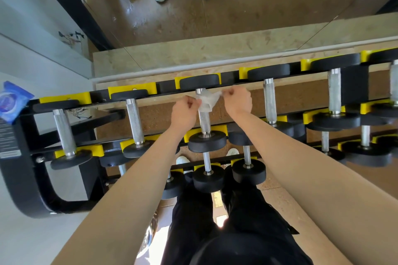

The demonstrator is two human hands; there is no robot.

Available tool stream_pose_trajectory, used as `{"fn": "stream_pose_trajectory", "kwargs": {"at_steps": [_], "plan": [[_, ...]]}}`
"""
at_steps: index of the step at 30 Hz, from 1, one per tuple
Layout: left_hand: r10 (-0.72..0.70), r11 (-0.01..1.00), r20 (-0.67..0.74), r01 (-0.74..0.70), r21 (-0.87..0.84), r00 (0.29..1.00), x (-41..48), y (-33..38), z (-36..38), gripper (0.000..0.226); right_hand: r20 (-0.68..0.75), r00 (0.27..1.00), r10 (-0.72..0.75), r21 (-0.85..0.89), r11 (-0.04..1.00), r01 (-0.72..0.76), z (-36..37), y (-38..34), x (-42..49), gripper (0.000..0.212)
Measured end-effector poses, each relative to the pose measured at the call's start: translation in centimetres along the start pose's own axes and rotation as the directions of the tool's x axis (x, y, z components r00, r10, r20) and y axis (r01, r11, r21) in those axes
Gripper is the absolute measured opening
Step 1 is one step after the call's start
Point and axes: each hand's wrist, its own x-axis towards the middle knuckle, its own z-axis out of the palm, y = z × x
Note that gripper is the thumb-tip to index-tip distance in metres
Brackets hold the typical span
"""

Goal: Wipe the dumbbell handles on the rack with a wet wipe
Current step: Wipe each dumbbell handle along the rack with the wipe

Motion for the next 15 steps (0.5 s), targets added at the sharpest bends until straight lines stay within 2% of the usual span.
{"fn": "stream_pose_trajectory", "kwargs": {"at_steps": [3, 5, 6, 8, 10, 12, 15], "plan": [[-0.147, 0.978, -0.116, 0.127, -0.165, 0.982, 1.1, -0.3, -1.0, 0.024, 0.128, 0.99, -0.062, 0.062, 0.997, 0.054, 0.7, -1.0, -0.3, 0.035], [-0.277, 0.91, -0.085, 0.233, -0.342, 0.957, 1.6, -0.2, -1.8, 0.028, 0.136, 0.987, -0.086, 0.128, 0.989, 0.069, 0.8, -1.7, -0.3, 0.038], [-0.296, 0.879, -0.023, 0.262, -0.398, 0.955, 1.7, 0.0, -1.9, 0.027, 0.108, 0.993, -0.055, 0.164, 0.986, 0.037, 0.7, -1.9, 0.0, 0.036], [-0.247, 0.868, 0.09, 0.261, -0.422, 0.965, 1.6, 0.9, -1.3, 0.03, 0.043, 0.993, 0.107, 0.249, 0.962, -0.115, 0.6, -1.4, 0.7, 0.028], [-0.214, 0.889, 0.103, 0.237, -0.392, 0.971, 1.4, 1.6, -0.6, 0.029, 0.022, 0.967, 0.253, 0.296, 0.922, -0.248, 0.7, -0.7, 0.8, 0.024], [-0.246, 0.89, 0.04, 0.242, -0.386, 0.968, 1.8, 1.3, -0.7, 0.019, 0.108, 0.972, 0.208, 0.325, 0.917, -0.232, 1.2, -0.8, 0.3, 0.028], [-0.417, 0.839, -0.053, 0.362, -0.406, 0.907, 2.4, -1.2, -2.5, 0.019, 0.251, 0.968, 0.011, 0.382, 0.917, -0.11, 1.4, -2.1, -1.0, 0.033]]}}
